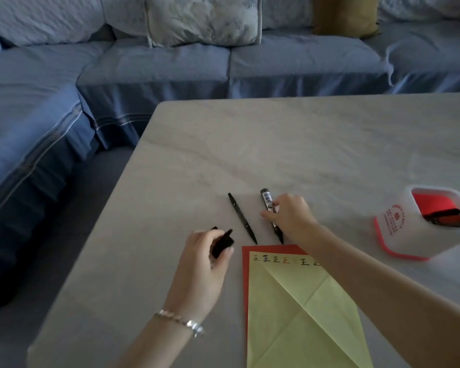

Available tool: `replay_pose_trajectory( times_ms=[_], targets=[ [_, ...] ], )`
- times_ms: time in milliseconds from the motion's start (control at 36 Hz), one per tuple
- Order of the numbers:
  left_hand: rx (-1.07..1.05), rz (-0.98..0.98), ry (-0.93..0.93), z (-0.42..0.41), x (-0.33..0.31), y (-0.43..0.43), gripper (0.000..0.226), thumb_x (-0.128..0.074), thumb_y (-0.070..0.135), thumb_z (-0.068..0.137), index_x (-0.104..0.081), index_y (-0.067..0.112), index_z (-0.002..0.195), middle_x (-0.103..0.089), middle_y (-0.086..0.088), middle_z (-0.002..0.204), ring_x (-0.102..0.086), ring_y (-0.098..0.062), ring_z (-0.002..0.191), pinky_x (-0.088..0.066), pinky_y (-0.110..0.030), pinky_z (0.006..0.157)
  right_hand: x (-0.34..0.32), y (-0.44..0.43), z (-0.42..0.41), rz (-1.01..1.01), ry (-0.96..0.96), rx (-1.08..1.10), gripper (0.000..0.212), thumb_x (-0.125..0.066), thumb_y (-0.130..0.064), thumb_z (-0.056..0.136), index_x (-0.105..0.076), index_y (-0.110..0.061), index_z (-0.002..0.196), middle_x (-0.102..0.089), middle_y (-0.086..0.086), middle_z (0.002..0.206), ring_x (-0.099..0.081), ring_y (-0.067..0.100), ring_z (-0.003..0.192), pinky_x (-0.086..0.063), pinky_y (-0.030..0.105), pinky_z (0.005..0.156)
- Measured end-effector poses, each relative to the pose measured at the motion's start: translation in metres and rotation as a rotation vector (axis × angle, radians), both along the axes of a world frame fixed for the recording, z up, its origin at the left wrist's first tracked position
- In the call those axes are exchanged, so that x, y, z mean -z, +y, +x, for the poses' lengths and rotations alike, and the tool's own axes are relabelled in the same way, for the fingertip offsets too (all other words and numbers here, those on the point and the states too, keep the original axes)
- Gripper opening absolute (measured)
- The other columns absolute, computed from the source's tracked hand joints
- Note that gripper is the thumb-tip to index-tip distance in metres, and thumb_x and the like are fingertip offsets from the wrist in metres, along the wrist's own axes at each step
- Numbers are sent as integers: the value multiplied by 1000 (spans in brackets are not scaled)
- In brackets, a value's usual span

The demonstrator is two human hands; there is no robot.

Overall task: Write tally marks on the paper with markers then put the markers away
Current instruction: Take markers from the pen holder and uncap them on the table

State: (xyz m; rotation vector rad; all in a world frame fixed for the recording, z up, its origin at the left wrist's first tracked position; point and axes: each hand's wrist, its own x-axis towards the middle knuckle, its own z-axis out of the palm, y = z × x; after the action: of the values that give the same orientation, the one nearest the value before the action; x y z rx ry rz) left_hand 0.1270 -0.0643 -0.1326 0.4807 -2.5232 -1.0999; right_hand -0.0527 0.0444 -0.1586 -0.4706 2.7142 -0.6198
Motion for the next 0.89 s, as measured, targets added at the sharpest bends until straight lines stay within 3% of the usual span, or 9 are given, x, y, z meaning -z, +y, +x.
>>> replay_pose_trajectory(
  times_ms=[83, 194, 306, 417, 556, 611, 722, 806, 889],
  targets=[
    [5, -76, -17, -30, -1, 1, 22, -62, 13, 83, -60, 10, 105, -54, 0, 97, -55, -11, 86, -34, 0, 75, 2, 3, 3, 24, 57, 23, 38, -61, -43, 83, -63, -6, 95, -63, 13, 87, -59, 30, 82, -41, 29, 61],
    [7, -283, -72, -72, 4, 8, 21, -57, 22, 87, -59, 15, 106, -64, 0, 102, -54, -19, 98, -41, -28, 83, 5, 12, 11, -98, 13, 81, 39, -57, -42, 85, -64, -4, 78, -61, 10, 68, -50, 21, 56, -32, 27, 48],
    [42, -504, -229, -100, 13, 13, 15, -49, 27, 91, -58, 18, 99, -65, 2, 98, -48, -23, 100, -30, -31, 77, 7, 28, 23, -197, 39, 59, 44, -54, -41, 87, -49, -9, 57, -52, 6, 55, -42, 22, 50, -30, 32, 48],
    [115, -597, -358, -107, 26, 14, 16, -45, 27, 91, -55, 17, 100, -61, 0, 105, -47, -24, 104, -31, -33, 82, 6, 43, 32, -323, -45, 65, 32, -59, -27, 87, -64, 2, 99, -69, 18, 96, -63, 31, 88, -48, 34, 76],
    [150, -584, -312, -99, 31, 15, 19, -48, 29, 90, -54, 20, 105, -59, 3, 106, -50, -20, 102, -33, -33, 86, -1, 61, 42, -397, -136, 71, 26, -57, -16, 87, -62, -3, 108, -68, 15, 102, -63, 30, 94, -49, 33, 80],
    [137, -554, -251, -94, 28, 17, 23, -50, 28, 89, -55, 19, 110, -59, 2, 107, -51, -21, 104, -32, -34, 86, -10, 74, 45, -386, -113, 54, 31, -56, -20, 87, -59, -11, 117, -66, 6, 107, -61, 18, 93, -47, 27, 83],
    [143, -443, -132, -86, 17, 29, 25, -42, 28, 86, -62, 18, 95, -63, 1, 91, -55, -24, 91, -38, -35, 79, -38, 110, 47, -412, 165, 52, 27, -59, -14, 84, -65, -14, 110, -65, -1, 91, -56, 7, 75, -45, 15, 75],
    [225, -393, -64, -78, 12, 38, 12, -56, 17, 83, -65, 12, 90, -64, -2, 82, -60, -24, 79, -47, -33, 69, -68, 144, 48, -432, 467, 122, 18, -63, -12, 79, -70, -13, 96, -59, -6, 79, -50, 3, 65, -42, 12, 70],
    [268, -304, -88, -69, 7, 46, 13, -64, 11, 80, -66, 12, 93, -65, 0, 84, -61, -19, 81, -50, -31, 67, -90, 179, 46, -316, 678, 215, 19, -61, -18, 75, -70, -14, 91, -62, 0, 83, -54, 12, 75, -41, 18, 72]
  ],
)
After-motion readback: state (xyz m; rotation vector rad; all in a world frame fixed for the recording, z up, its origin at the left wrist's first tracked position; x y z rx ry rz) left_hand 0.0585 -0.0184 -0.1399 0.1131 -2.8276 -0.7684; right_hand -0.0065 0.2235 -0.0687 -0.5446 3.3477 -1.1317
